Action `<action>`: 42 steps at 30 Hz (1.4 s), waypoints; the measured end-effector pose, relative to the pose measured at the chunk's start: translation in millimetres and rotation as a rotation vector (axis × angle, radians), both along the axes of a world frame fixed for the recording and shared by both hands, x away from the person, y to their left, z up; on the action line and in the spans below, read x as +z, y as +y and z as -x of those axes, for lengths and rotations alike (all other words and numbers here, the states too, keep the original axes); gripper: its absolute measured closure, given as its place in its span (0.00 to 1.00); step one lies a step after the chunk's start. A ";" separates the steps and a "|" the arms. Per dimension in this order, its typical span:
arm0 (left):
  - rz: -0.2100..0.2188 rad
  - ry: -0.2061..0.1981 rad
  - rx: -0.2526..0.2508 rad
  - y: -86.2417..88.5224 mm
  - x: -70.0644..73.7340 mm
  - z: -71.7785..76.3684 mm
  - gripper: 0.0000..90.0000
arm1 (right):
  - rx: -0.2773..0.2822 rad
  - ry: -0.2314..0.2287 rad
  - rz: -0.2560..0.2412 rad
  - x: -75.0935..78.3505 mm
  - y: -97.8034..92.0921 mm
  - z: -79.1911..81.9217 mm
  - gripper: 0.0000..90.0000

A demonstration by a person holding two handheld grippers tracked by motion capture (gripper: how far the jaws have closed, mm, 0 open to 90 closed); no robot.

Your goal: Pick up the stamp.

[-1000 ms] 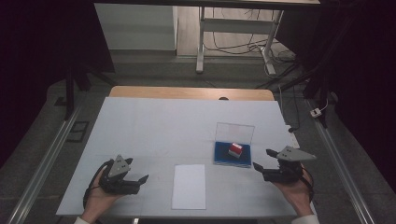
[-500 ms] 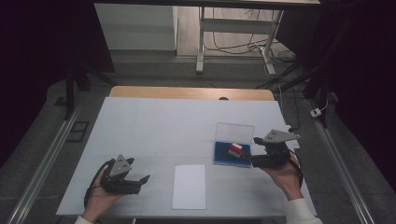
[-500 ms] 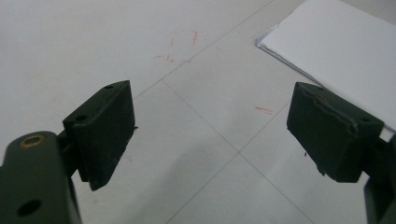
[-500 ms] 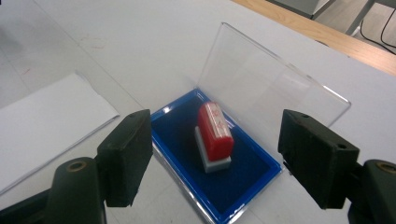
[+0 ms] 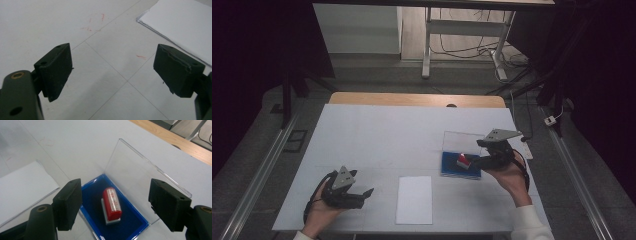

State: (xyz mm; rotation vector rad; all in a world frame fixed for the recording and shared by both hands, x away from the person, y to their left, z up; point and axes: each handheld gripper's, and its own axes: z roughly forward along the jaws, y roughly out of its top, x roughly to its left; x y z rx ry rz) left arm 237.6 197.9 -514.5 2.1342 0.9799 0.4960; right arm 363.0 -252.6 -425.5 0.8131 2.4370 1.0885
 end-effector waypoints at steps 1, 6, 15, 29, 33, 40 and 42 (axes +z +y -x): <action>-0.003 -0.001 0.000 -0.5 -0.2 0.0 0.18 | 0.002 0.007 0.001 -2.0 0.8 -2.4 0.29; -0.014 0.004 -0.006 -1.5 -1.4 -0.4 0.18 | 0.009 0.037 0.035 -10.2 4.4 -10.9 0.30; -0.015 0.010 -0.005 -0.7 -2.7 -1.3 0.18 | 0.028 0.086 0.057 -21.1 10.5 -21.3 0.34; -0.004 0.010 0.003 1.6 -2.9 -2.9 0.18 | 0.056 0.120 0.096 -36.0 16.5 -23.6 0.52; -0.001 0.011 0.008 3.5 -3.0 -3.6 0.18 | 0.067 0.111 0.116 -38.2 17.9 -22.8 0.64; -0.004 0.016 0.012 3.9 -5.1 -4.6 0.18 | 0.067 0.083 0.150 -36.9 19.0 -20.2 0.76; -0.005 0.017 0.013 4.0 -5.3 -4.6 0.18 | 0.069 0.082 0.150 -37.0 18.8 -20.1 0.77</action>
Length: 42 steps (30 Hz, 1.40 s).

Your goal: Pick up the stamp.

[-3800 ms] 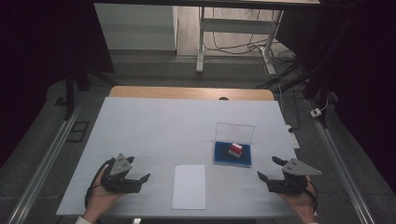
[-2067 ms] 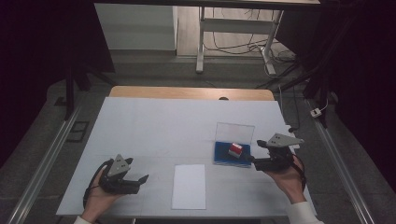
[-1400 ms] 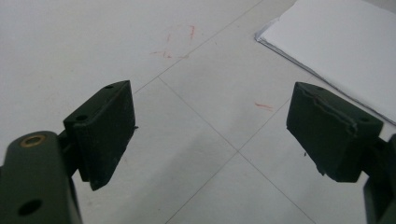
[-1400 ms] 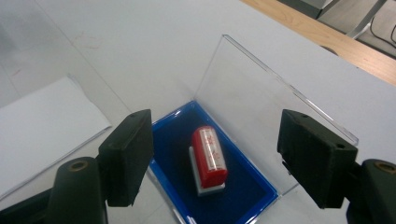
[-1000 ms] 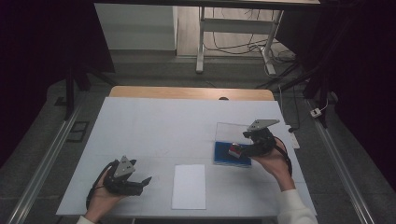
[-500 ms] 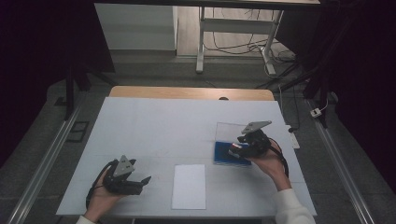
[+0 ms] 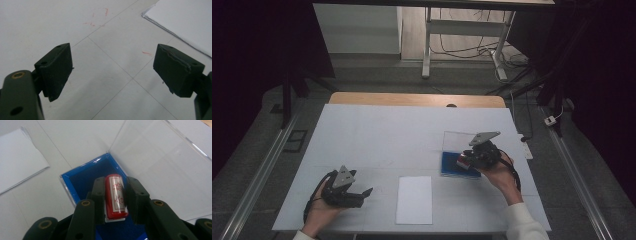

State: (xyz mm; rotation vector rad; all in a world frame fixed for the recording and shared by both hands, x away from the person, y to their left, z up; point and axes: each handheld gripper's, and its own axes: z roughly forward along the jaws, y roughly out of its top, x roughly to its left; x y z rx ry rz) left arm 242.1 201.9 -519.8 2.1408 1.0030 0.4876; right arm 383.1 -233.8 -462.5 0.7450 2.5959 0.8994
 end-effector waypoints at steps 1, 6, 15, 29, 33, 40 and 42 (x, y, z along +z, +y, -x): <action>-0.001 0.001 0.000 0.0 -0.1 0.0 0.18 | 0.000 -0.001 0.002 0.0 -0.1 0.1 0.77; -0.003 0.003 -0.001 0.1 -0.7 -0.2 0.18 | 0.005 0.004 0.008 0.0 -0.5 0.1 0.77; -0.005 0.004 -0.003 -0.7 -1.1 0.3 0.19 | 0.004 0.007 0.023 -0.9 0.6 0.9 0.77; -0.009 0.006 0.000 -0.2 -2.2 -0.3 0.19 | -0.003 0.007 0.028 -1.0 -0.1 1.4 0.78; -0.012 0.007 -0.001 -0.3 -2.7 -0.6 0.18 | -0.011 0.014 0.032 -1.5 0.8 1.5 0.77; -0.013 0.007 0.000 -0.2 -2.8 -0.6 0.18 | -0.019 0.017 0.033 -2.0 0.5 1.2 0.77; -0.020 0.008 -0.002 -1.0 -3.4 -0.4 0.18 | -0.022 0.016 0.037 -2.5 0.8 1.3 0.77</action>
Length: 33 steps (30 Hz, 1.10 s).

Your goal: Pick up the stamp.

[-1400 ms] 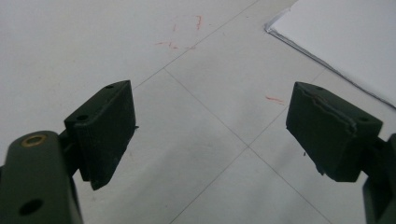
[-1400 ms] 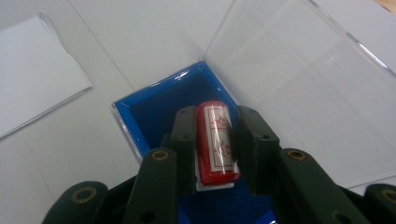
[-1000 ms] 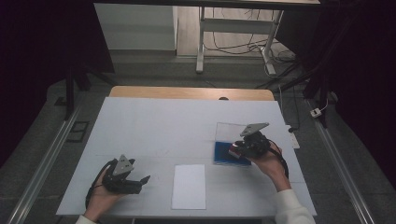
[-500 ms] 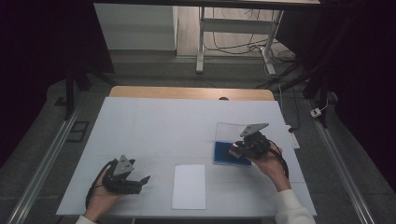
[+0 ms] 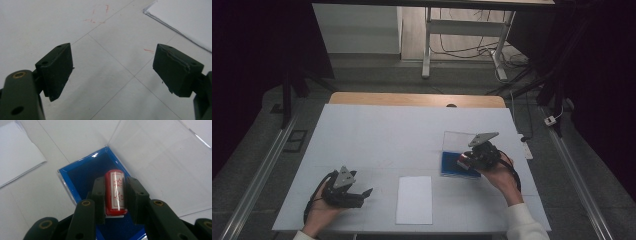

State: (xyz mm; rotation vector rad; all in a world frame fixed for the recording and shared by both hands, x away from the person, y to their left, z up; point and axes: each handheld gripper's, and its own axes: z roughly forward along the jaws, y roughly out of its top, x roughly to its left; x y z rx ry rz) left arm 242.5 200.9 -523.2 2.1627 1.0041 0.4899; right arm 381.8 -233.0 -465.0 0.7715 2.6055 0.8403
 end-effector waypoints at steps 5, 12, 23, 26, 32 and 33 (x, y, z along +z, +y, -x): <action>0.002 0.002 -0.001 0.2 -1.2 0.2 0.19 | 0.001 -0.007 0.011 0.1 0.8 -0.1 0.77; 0.027 -0.004 0.008 3.2 -0.5 0.0 0.19 | 0.003 -0.031 -0.021 8.3 0.5 3.6 0.78; 0.034 -0.005 0.017 5.7 0.2 0.6 0.19 | 0.010 -0.085 -0.124 39.7 -8.1 16.8 0.78; 0.036 -0.005 0.021 5.9 0.3 0.9 0.19 | 0.021 -0.099 -0.120 44.8 -5.1 19.8 0.78; 0.034 -0.007 0.025 5.8 0.6 1.6 0.19 | 0.013 -0.101 -0.086 43.2 2.1 21.1 0.78; 0.034 -0.008 0.025 5.8 0.7 1.5 0.19 | 0.008 -0.092 -0.073 40.5 3.3 19.4 0.78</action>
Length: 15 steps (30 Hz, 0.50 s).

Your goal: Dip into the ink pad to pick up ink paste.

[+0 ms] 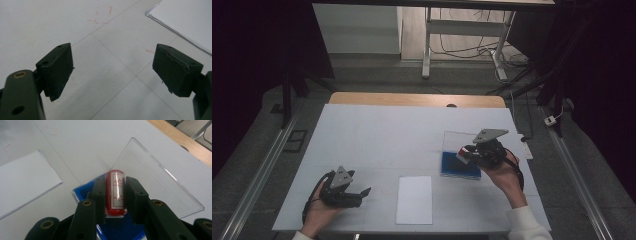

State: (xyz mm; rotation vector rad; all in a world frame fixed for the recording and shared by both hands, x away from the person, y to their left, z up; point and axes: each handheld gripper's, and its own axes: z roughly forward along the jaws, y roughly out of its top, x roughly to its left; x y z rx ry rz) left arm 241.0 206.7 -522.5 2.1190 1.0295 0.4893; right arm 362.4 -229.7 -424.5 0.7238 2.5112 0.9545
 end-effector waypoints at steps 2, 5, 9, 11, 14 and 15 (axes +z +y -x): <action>0.000 -0.001 0.000 0.2 0.0 -0.5 0.19 | 0.000 0.000 0.015 -1.7 0.4 -1.3 0.78; -0.001 0.003 0.000 0.8 -0.4 -1.0 0.19 | 0.000 0.014 0.032 -7.6 2.2 -4.8 0.78; -0.007 0.004 -0.002 0.4 -0.7 -0.8 0.19 | -0.011 0.033 0.056 -16.2 3.5 -8.4 0.78; -0.008 0.004 -0.003 -0.1 -0.7 -0.7 0.19 | -0.013 0.044 0.075 -19.9 4.4 -9.9 0.78; -0.009 0.006 -0.006 -0.2 -0.8 -0.6 0.19 | -0.019 0.051 0.087 -25.0 6.2 -11.5 0.78; -0.009 0.007 -0.006 -0.1 -0.8 -0.7 0.19 | -0.020 0.053 0.095 -26.6 6.4 -12.2 0.78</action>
